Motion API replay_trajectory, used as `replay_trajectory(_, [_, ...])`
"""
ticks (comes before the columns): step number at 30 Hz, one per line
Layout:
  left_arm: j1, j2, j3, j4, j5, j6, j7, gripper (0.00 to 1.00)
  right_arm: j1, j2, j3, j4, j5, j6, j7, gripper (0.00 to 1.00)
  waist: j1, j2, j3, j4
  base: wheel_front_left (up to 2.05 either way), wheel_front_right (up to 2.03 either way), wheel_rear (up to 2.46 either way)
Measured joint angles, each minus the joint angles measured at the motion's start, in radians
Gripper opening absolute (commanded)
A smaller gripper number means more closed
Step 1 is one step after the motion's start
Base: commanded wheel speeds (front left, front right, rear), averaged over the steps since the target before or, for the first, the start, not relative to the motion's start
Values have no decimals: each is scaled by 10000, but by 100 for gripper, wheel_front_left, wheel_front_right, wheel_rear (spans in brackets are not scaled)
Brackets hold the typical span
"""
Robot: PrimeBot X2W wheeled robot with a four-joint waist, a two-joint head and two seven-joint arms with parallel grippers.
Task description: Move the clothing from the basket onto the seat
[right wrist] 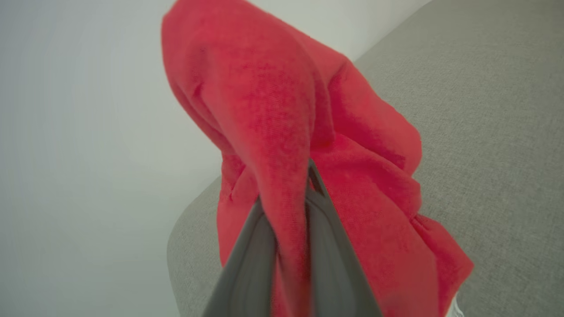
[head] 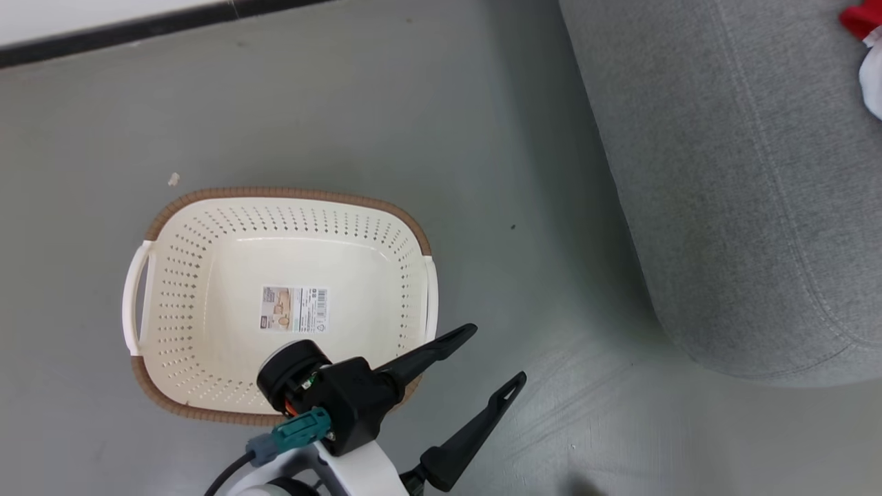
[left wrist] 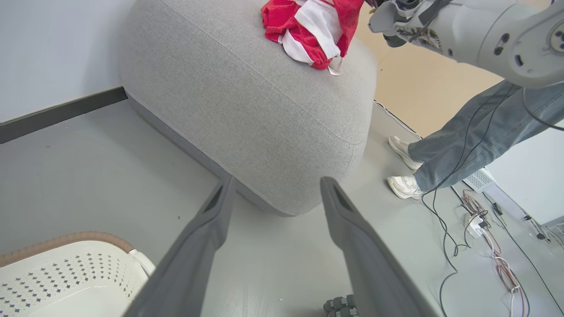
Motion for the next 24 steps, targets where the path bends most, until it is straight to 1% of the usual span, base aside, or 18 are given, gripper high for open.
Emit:
replay_trajectory(3, [-86, 44, 92, -125, 21, 0, 2, 100, 0, -2, 65, 38, -224, 0, -242, 0, 0, 0, 263, -9, 0, 0, 0])
replay_trajectory(4, [-128, 56, 128, -155, 21, 0, 2, 100, -1, 10, 82, 38, -290, 0, -282, 2, 0, 0, 347, -16, 0, 0, 0])
replay_trajectory(5, [-171, 63, 155, -184, 25, 0, 2, 100, -4, 44, 90, 36, -309, 0, -345, 8, 0, 0, 430, -26, 0, 0, 0])
replay_trajectory(6, [-217, 67, 174, -205, 40, 0, 2, 100, -4, 61, 127, 44, -362, 0, -359, 18, 0, 0, 510, -36, 0, 0, 0])
replay_trajectory(7, [-274, 82, 198, -226, 69, 0, 2, 100, -8, 88, 155, 44, -395, 0, -405, 22, 0, 0, 588, -49, 0, 0, 0])
replay_trajectory(8, [-326, 109, 236, -257, 105, 0, 2, 100, -30, 128, 169, 44, -405, 0, -431, 32, 0, 0, 665, -63, 0, 0, 0])
replay_trajectory(9, [-366, 132, 272, -282, 111, 0, 0, 100, -48, 165, 199, 38, -445, 0, -472, 46, 0, 0, 737, -78, 0, 0, 0])
replay_trajectory(10, [-414, 159, 293, -303, 119, -2, 0, 100, -70, 192, 240, 36, -477, 0, -523, 70, 0, 0, 806, -95, 0, 0, 0])
replay_trajectory(11, [-474, 188, 318, -324, 155, -2, 0, 100, -102, 207, 267, 36, -502, 0, -552, 98, 0, 0, 877, -113, 0, 0, 0])
replay_trajectory(12, [-531, 211, 353, -353, 226, -2, 0, 100, -137, 215, 305, 29, -523, 0, -564, 100, 0, 0, 941, -132, 0, 0, 0])
replay_trajectory(16, [-770, 234, 500, -341, 359, -17, -107, 100, -336, 305, 541, 4, -629, 0, -696, 100, 0, 0, 1129, -238, 0, 0, 0])
replay_trajectory(24, [-1050, 190, 610, -134, 357, -153, -460, 100, -336, 347, 892, -261, -834, 0, -832, 100, 0, 0, 1067, -327, 0, 0, 0])
